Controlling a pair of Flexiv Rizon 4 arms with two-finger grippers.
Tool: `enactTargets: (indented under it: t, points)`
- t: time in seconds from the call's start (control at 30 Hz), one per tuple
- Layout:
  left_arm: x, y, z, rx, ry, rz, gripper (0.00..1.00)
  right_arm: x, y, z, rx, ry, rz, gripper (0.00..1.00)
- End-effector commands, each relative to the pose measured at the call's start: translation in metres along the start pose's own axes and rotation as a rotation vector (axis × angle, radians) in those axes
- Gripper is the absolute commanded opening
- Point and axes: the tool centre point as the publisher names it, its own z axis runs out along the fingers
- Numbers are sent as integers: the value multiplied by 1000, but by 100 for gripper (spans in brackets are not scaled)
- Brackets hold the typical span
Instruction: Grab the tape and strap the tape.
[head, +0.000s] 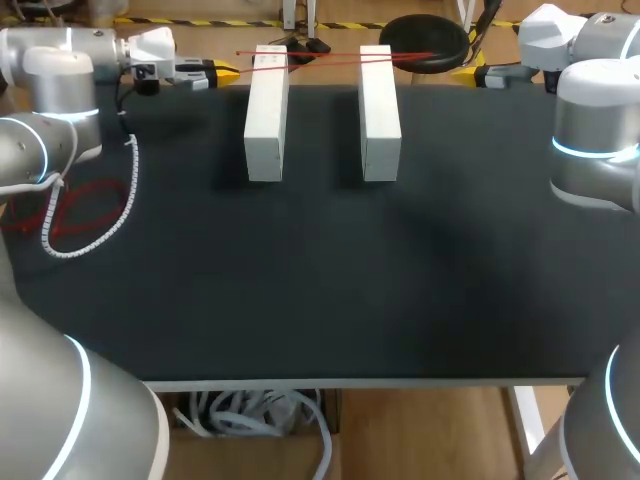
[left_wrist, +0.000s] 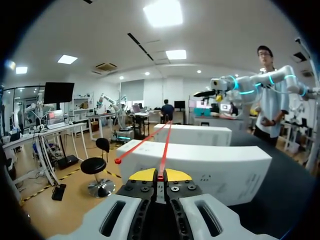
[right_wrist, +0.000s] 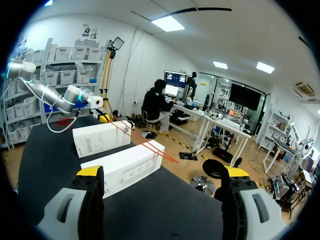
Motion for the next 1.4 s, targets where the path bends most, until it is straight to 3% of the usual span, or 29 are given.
enactTargets:
  t: [0.03, 0.33, 0.57, 0.87, 1.4]
  points:
    - [-4, -3, -1, -6, 62, 11, 0, 0, -1, -1, -3, 1, 0, 100]
    - [17, -23, -9, -40, 51, 59, 0, 0, -1, -1, -3, 1, 0, 100]
    - [36, -36, -14, -156, 47, 122, 0, 0, -1, -1, -3, 1, 0, 100]
    - [61, -57, -21, -261, -35, 147, 0, 0, -1, -1, -3, 1, 0, 100]
    - [110, -97, -13, -284, -100, 148, 0, 0, -1, -1, -3, 1, 0, 100]
